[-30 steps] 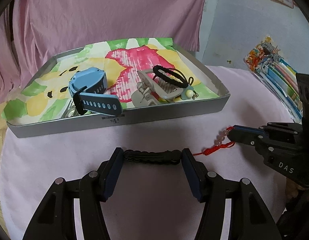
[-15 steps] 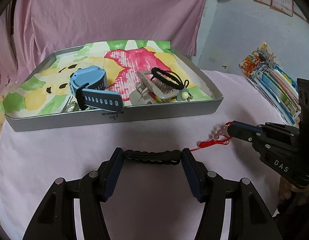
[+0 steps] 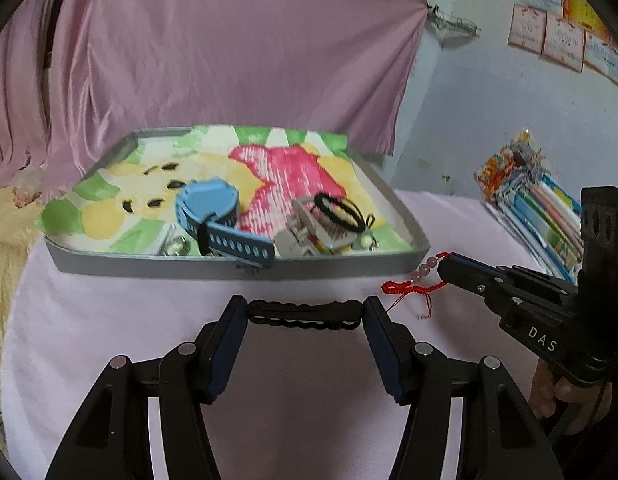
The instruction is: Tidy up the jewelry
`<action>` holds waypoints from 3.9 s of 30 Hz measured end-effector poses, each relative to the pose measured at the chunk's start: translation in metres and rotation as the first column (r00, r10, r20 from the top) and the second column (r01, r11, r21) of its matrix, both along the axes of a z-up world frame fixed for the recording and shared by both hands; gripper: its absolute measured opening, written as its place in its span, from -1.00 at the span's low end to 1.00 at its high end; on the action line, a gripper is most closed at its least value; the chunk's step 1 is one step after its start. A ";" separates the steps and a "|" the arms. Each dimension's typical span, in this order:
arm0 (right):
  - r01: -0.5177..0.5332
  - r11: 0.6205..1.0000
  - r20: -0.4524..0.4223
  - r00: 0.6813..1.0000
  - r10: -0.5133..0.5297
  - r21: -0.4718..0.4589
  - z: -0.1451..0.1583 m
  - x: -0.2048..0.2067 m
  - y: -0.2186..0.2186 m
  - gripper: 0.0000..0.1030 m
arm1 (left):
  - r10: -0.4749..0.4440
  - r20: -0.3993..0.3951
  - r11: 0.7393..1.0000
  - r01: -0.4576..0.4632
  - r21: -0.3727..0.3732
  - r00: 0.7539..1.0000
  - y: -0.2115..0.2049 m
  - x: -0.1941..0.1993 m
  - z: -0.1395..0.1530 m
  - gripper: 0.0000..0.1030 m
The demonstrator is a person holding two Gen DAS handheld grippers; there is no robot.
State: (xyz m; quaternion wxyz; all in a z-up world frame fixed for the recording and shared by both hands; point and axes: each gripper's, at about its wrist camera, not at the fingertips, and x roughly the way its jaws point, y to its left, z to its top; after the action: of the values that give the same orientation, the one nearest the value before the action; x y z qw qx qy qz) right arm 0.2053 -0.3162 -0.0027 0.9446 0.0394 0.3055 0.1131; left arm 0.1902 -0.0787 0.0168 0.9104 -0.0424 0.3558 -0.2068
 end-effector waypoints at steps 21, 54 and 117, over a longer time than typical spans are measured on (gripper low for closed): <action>0.151 0.979 0.096 0.982 -0.164 0.136 0.007 0.067 0.008 -0.94 | 0.280 0.081 0.960 -0.280 -0.014 0.957 0.054 0.065 0.016 0.10; 0.121 0.990 -0.015 0.993 -0.121 0.077 -0.009 0.093 0.021 -0.57 | 0.311 0.031 0.950 -0.312 0.009 0.950 0.059 0.088 -0.014 0.30; 0.188 0.981 0.382 0.905 -0.189 0.040 0.031 -0.119 0.033 0.97 | 0.376 0.370 0.923 -0.380 -0.066 0.850 0.084 -0.115 0.028 0.99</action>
State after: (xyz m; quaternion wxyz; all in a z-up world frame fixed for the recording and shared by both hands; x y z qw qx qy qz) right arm 0.0867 -0.2827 0.0282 0.9925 0.0468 0.1091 0.0274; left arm 0.0755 0.0056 0.0448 0.9844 -0.0665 0.1607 -0.0264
